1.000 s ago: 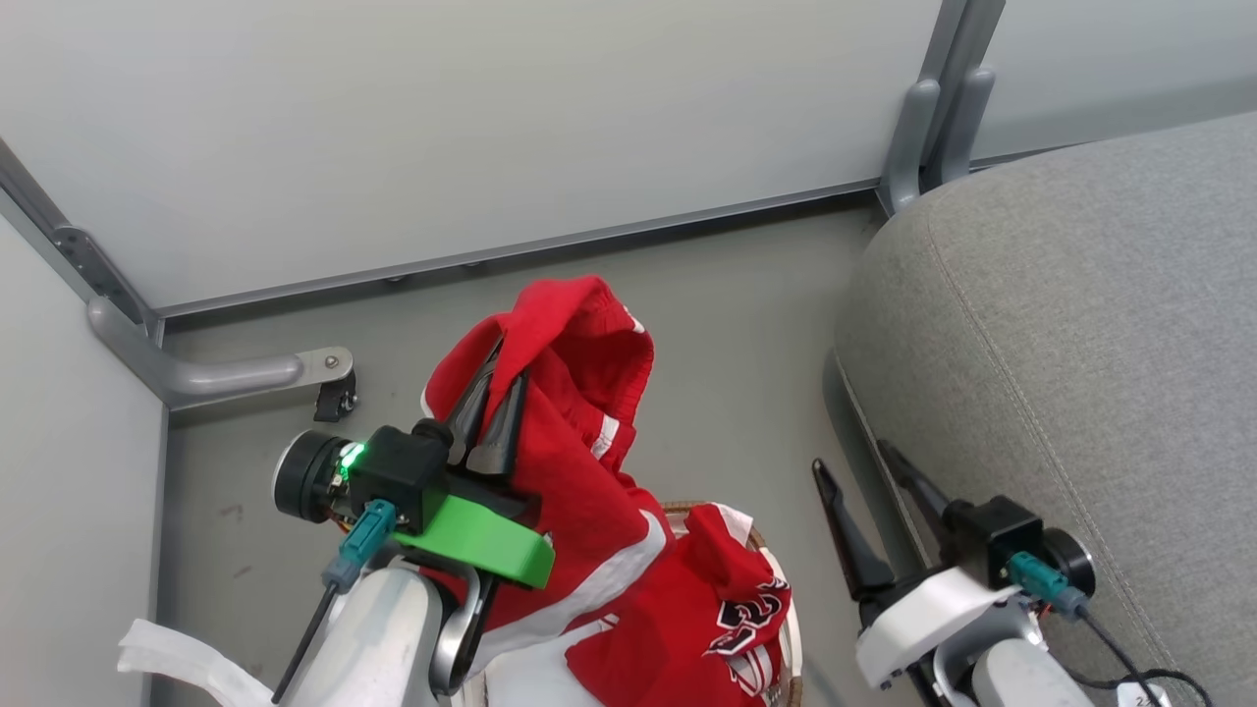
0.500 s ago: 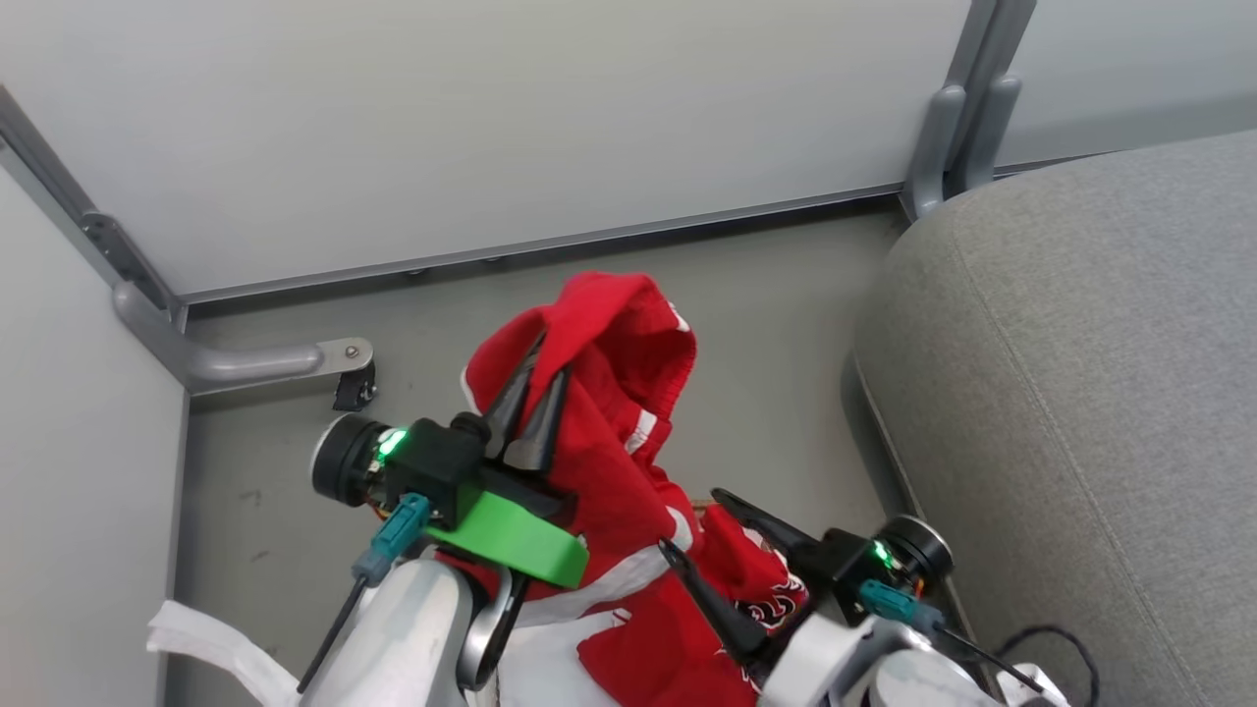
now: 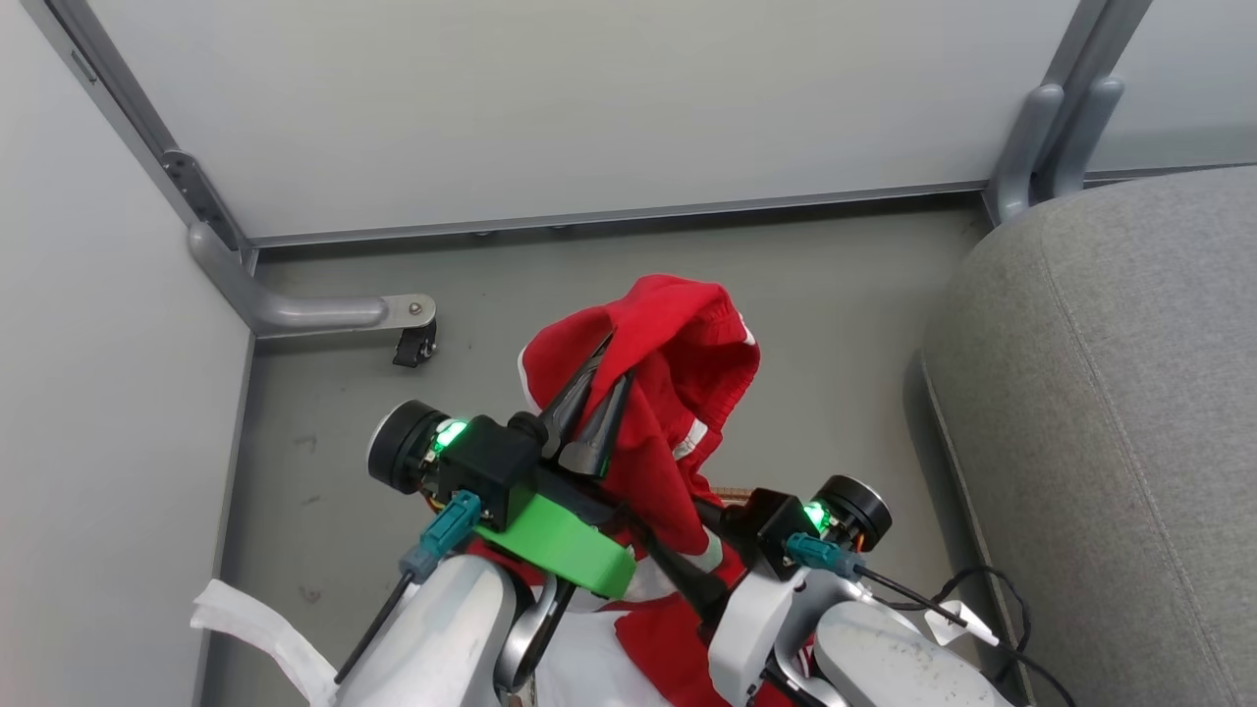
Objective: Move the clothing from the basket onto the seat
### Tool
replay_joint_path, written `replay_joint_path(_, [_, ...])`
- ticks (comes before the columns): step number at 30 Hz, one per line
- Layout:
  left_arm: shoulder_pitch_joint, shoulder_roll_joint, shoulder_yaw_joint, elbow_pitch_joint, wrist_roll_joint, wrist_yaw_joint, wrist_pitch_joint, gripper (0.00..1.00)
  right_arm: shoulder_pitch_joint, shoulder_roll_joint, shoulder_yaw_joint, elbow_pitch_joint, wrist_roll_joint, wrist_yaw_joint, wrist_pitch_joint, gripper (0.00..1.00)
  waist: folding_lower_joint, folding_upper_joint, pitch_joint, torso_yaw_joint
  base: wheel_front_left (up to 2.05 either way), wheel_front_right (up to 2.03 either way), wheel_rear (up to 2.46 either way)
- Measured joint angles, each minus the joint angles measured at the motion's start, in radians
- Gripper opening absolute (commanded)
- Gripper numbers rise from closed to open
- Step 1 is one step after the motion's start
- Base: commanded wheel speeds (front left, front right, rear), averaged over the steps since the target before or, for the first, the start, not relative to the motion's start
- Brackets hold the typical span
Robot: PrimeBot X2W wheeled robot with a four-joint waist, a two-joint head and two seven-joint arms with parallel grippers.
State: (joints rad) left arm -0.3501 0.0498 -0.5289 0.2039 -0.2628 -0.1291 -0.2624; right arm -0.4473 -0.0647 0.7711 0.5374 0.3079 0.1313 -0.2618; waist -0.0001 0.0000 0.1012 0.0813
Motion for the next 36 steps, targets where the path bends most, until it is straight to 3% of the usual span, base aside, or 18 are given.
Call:
replay_joint_path(8, [-0.005, 0.0, 0.005, -0.006, 0.004, 0.0, 0.0, 0.0, 0.005, 0.01, -0.049, -0.048, 0.018, 0.0, 0.0, 0.0, 0.0, 0.0, 0.027, 0.016, 0.0, 0.0, 0.0])
replay_joint_path(9, [-0.005, 0.0, 0.006, -0.006, 0.006, 0.0, 0.0, 0.05, 0.009, 0.01, -0.051, -0.054, 0.016, 0.0, 0.0, 0.0, 0.0, 0.0, 0.028, 0.014, 0.0, 0.0, 0.0])
replay_joint_path(10, [-0.005, 0.0, 0.008, -0.008, 0.008, 0.0, 0.0, 0.28, 0.012, 0.01, -0.053, -0.058, 0.014, 0.0, 0.0, 0.0, 0.0, 0.0, 0.028, 0.011, 0.0, 0.0, 0.0])
replay_joint_path(11, [-0.004, 0.0, 0.012, -0.011, 0.01, 0.0, 0.0, 1.0, 0.017, 0.01, -0.061, -0.068, 0.011, 0.0, 0.0, 0.0, 0.0, 0.0, 0.028, 0.007, 0.0, 0.0, 0.0])
replay_joint_path(24, [0.021, 0.0, 0.056, 0.008, 0.081, 0.001, -0.002, 1.0, 0.099, 0.004, -0.141, -0.239, -0.008, 0.0, 0.0, 0.0, 0.0, 0.0, 0.028, -0.096, 0.0, 0.0, 0.0])
replay_joint_path(36, [0.068, 0.003, 0.091, 0.026, 0.126, 0.0, -0.002, 1.0, 0.156, -0.005, -0.162, -0.306, -0.008, 0.0, 0.0, 0.0, 0.0, 0.0, 0.034, -0.313, 0.0, 0.0, 0.0])
